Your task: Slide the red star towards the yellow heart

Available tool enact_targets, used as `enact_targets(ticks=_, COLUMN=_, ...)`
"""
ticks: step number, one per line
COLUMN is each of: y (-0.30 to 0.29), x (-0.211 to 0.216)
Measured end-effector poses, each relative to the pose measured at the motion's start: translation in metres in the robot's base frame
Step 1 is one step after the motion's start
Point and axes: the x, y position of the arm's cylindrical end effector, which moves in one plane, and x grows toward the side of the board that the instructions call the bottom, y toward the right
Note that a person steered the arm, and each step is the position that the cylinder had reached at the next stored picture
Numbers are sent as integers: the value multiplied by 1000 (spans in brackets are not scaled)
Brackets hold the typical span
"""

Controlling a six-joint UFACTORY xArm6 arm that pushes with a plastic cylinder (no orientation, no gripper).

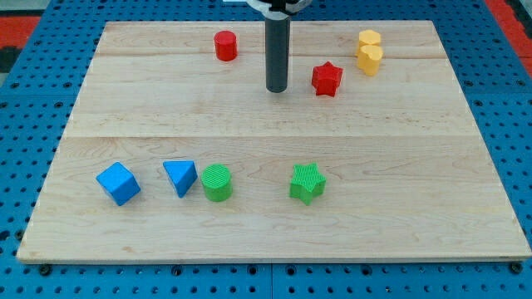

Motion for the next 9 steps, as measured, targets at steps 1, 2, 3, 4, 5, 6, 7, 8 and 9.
enact_targets(ticks=1, y=57, x=0)
enact_targets(ticks=2, y=28, x=0)
enact_targets(ticks=3, y=26, x=-30)
enact_targets(ticks=4, y=65, x=-40)
enact_targets(ticks=5, y=96, x=-26)
enact_targets(ticks=6, y=111, x=-26)
enact_targets(ticks=7, y=92, x=-14)
enact_targets(ticks=8, y=83, x=15)
enact_targets(ticks=9, y=64, x=39)
